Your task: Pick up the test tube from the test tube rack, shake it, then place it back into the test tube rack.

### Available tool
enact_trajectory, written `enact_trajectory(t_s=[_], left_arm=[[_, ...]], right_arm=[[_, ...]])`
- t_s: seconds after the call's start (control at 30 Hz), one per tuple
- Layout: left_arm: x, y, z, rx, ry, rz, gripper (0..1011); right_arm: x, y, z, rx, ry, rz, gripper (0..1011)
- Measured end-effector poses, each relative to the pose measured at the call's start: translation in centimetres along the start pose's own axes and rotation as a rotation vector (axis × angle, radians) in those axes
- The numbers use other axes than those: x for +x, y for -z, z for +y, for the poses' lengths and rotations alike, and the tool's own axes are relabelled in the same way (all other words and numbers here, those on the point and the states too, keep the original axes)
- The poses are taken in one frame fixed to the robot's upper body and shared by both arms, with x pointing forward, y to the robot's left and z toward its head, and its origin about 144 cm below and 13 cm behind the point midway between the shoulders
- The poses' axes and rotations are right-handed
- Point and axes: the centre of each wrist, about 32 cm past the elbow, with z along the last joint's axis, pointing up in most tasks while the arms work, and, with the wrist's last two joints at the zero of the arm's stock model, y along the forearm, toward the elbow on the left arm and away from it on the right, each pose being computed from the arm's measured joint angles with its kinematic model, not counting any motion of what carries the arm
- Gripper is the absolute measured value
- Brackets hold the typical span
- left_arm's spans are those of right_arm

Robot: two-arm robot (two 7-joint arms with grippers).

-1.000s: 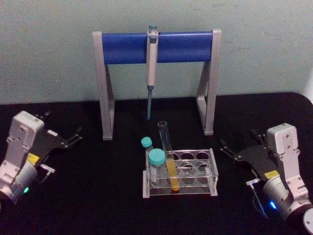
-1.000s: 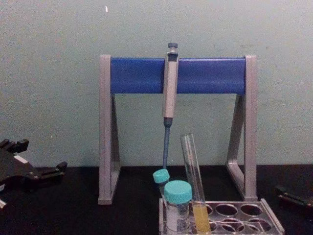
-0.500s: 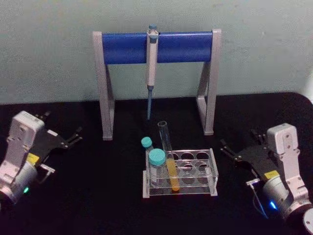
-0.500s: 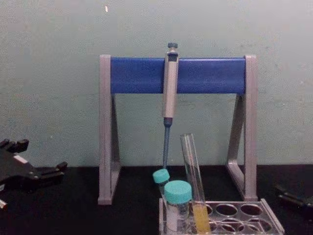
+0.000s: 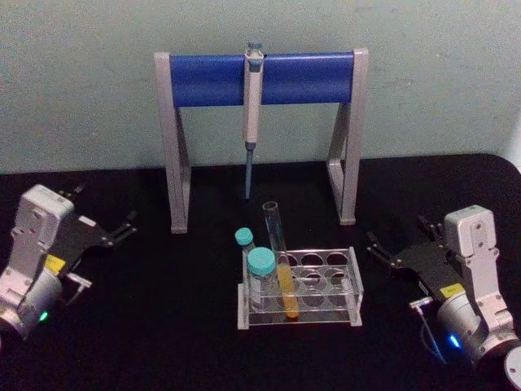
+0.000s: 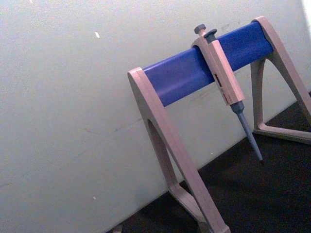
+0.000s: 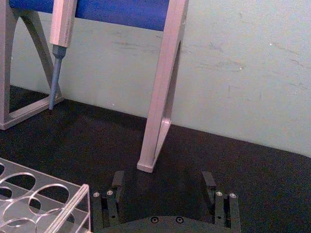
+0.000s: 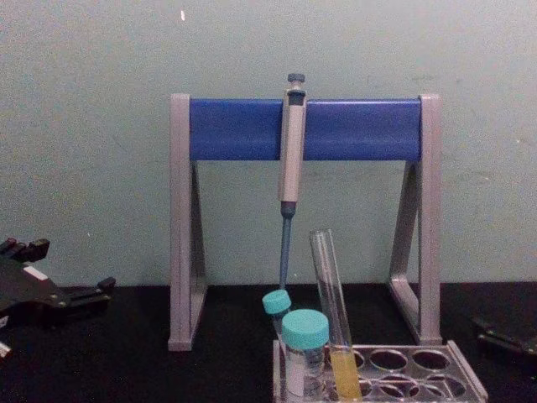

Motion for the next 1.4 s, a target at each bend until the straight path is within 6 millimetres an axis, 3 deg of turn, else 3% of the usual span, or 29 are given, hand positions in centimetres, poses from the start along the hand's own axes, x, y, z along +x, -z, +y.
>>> enact_trajectory(t_s=[1.4], left_arm=[[0.00,0.00,0.00,0.000,0.000,0.000,1001]], right_arm=[[0.00,0.00,0.00,0.000,0.000,0.000,1000]])
